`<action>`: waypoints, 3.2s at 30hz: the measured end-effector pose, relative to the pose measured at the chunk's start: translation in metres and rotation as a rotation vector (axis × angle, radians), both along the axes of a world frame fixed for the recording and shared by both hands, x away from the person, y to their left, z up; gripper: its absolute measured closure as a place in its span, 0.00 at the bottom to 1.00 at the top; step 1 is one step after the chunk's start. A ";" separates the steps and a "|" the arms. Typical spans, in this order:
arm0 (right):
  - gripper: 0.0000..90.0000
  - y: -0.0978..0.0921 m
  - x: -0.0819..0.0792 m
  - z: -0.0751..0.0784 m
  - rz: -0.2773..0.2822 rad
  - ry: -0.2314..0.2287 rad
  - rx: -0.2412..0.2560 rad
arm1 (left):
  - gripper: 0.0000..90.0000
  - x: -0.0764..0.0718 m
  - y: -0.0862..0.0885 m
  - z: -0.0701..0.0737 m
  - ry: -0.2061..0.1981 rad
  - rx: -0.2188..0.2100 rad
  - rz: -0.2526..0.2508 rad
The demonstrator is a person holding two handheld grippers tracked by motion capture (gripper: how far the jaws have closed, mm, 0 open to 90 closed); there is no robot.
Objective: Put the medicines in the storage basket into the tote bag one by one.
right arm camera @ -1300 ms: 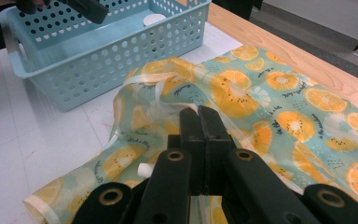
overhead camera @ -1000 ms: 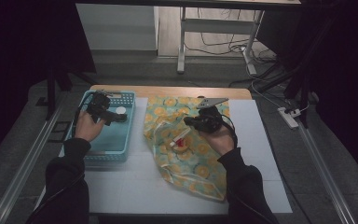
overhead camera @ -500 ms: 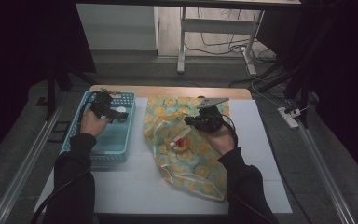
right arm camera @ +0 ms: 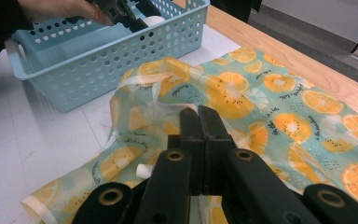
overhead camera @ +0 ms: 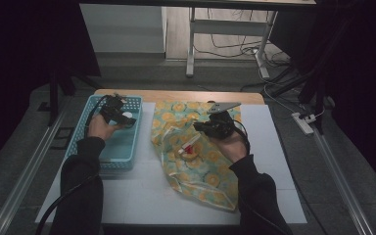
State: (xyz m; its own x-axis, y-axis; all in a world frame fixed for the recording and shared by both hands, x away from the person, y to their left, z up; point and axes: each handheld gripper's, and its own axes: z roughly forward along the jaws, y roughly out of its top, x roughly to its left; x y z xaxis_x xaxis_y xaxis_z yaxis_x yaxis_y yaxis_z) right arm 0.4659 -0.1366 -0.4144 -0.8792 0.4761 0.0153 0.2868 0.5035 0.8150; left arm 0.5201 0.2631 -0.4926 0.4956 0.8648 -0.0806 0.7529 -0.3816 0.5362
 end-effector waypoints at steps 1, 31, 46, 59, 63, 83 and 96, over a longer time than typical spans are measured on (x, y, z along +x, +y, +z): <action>1.00 0.000 0.000 0.000 0.000 0.000 0.000 | 0.32 0.000 0.001 0.000 0.003 -0.005 0.002; 1.00 -0.002 0.000 0.002 -0.003 0.001 0.010 | 0.56 -0.008 0.001 0.020 0.013 0.008 0.040; 1.00 0.000 -0.001 0.002 0.001 -0.001 0.008 | 0.56 -0.030 0.002 0.051 -0.004 -0.029 -0.015; 1.00 -0.001 -0.001 0.002 0.000 -0.003 0.010 | 0.56 -0.046 0.000 0.062 -0.016 -0.057 -0.058; 1.00 -0.001 -0.001 0.002 -0.002 -0.003 0.010 | 0.56 -0.052 -0.003 0.067 -0.025 -0.058 -0.075; 1.00 0.000 -0.001 0.002 -0.004 -0.003 0.009 | 0.56 -0.081 -0.029 0.086 -0.040 -0.098 -0.197; 1.00 0.000 -0.001 0.002 -0.004 -0.006 0.011 | 0.56 -0.095 -0.059 0.087 -0.054 -0.110 -0.291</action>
State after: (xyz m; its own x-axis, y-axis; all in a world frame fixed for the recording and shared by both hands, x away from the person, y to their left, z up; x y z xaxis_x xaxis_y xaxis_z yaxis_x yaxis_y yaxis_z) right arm 0.4646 -0.1368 -0.4119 -0.8776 0.4792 0.0154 0.2837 0.4932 0.8223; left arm 0.4246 0.2037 -0.4051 0.7270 0.6737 -0.1324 0.5900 -0.5144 0.6223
